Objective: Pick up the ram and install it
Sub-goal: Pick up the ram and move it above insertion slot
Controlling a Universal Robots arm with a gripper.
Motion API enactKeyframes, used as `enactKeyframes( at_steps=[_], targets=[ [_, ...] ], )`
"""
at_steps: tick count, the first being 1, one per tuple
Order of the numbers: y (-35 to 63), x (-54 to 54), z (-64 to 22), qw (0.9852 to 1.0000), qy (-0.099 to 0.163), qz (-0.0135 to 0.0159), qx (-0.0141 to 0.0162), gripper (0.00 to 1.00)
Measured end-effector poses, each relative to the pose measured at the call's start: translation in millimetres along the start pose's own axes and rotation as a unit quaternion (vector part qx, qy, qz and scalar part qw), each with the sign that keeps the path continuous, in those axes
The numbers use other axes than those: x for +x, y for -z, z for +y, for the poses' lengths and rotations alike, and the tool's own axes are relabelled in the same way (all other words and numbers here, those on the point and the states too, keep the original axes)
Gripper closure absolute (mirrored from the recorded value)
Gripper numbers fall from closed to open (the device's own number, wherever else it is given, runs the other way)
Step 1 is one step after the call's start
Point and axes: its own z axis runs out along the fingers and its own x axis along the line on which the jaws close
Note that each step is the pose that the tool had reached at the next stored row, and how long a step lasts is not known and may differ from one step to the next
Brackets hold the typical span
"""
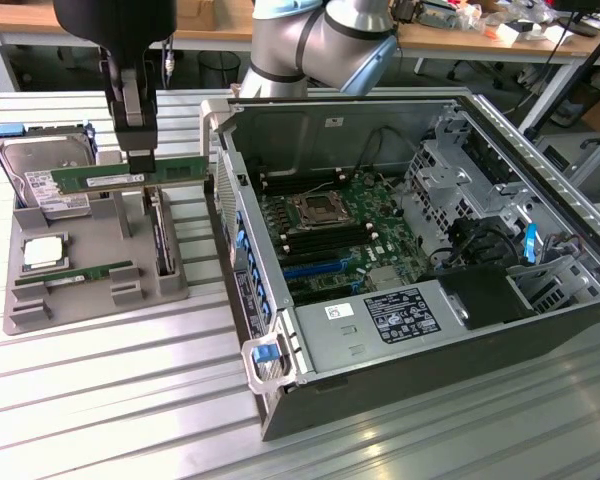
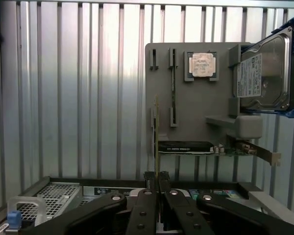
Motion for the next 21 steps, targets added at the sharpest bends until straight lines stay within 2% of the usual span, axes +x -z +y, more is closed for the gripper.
enactKeyframes(
  at_steps=[21],
  targets=[
    [0.0,0.4,-20.6,1.0,0.0,0.0018,0.0,0.88]
  ],
)
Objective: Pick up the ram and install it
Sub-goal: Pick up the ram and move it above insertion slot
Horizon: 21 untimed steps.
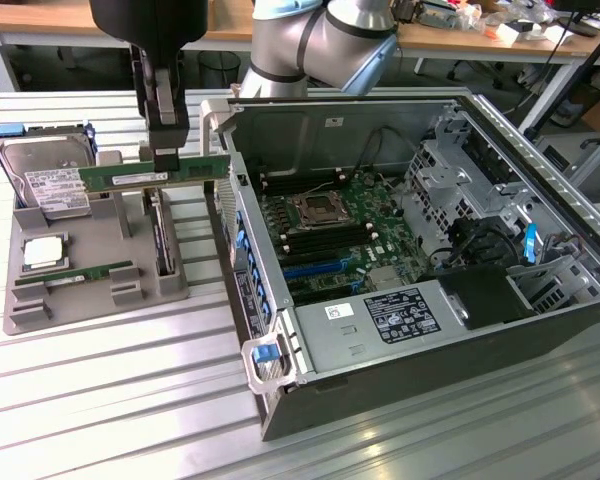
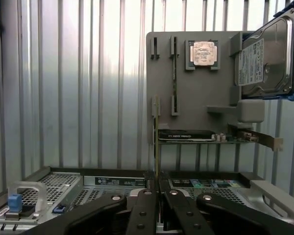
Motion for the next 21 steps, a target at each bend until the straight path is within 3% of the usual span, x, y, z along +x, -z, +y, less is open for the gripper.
enactKeyframes(
  at_steps=[21],
  targets=[
    [0.0,0.5,-28.6,1.0,0.0,0.002,-0.0001,0.88]
  ],
)
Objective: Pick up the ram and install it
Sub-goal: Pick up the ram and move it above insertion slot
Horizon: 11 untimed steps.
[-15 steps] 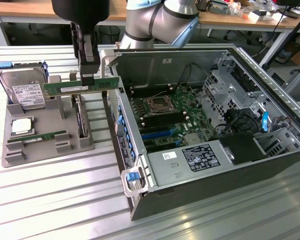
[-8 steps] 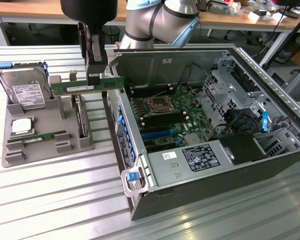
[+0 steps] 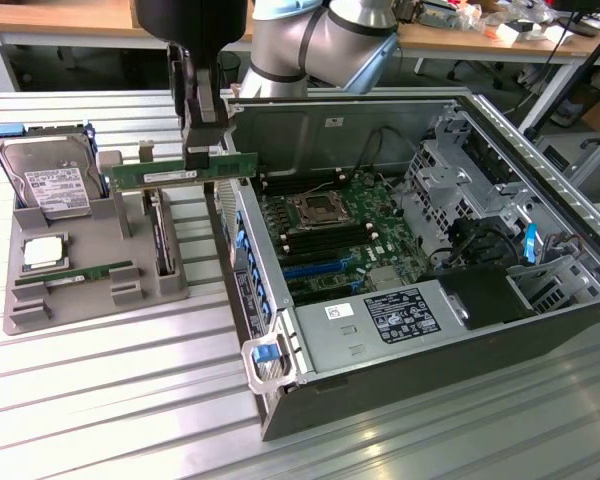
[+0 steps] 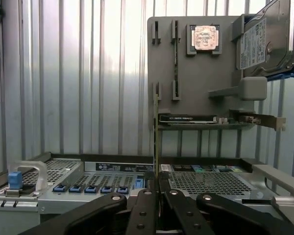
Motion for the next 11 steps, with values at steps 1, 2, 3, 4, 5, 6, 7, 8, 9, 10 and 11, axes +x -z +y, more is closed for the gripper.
enactKeyframes(
  at_steps=[1,2,3,4,5,6,7,8,9,10,11],
  targets=[
    [0.0,0.0,-1.4,1.0,0.0,0.0001,0.0,0.88],
    [0.0,0.1,-4.1,1.0,0.0,0.0003,0.0,0.88],
    [0.0,0.1,-6.3,1.0,0.0,0.0005,0.0,0.88],
    [0.0,0.1,-8.2,1.0,0.0,0.0007,0.0,0.88],
    [0.0,0.1,-10.5,1.0,0.0,0.0009,0.0,0.88],
    [0.0,0.1,-13.9,1.0,0.0,0.0011,0.0,0.88],
    [0.0,0.1,-16.0,1.0,0.0,0.0013,0.0,0.88],
    [0.0,0.1,-17.7,1.0,0.001,0.0015,-0.0001,0.88],
    [0.0,0.1,-19.5,1.0,0.001,0.0016,0.0,0.88],
    [0.0,0.2,-21.2,1.0,0.001,0.0016,0.0,0.88],
    [0.0,0.2,-23.3,1.0,0.001,0.0017,0.0,0.88]
  ],
)
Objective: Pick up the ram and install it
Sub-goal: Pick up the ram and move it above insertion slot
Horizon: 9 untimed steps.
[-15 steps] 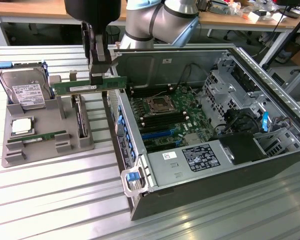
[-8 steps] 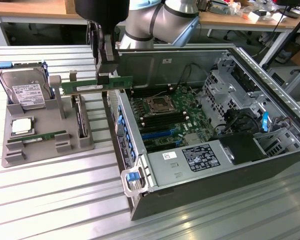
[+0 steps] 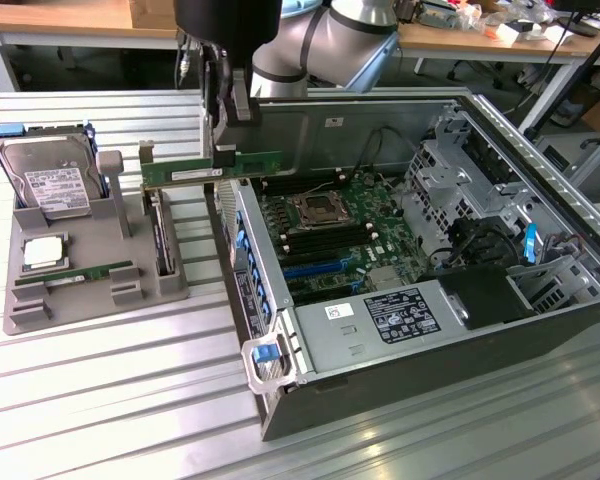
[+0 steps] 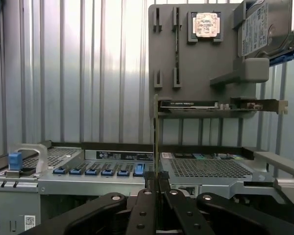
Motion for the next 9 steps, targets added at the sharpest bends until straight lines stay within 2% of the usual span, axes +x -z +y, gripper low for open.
enactKeyframes(
  at_steps=[9],
  targets=[
    [0.0,0.3,-14.0,1.0,0.0,0.0007,0.0,0.88]
  ],
)
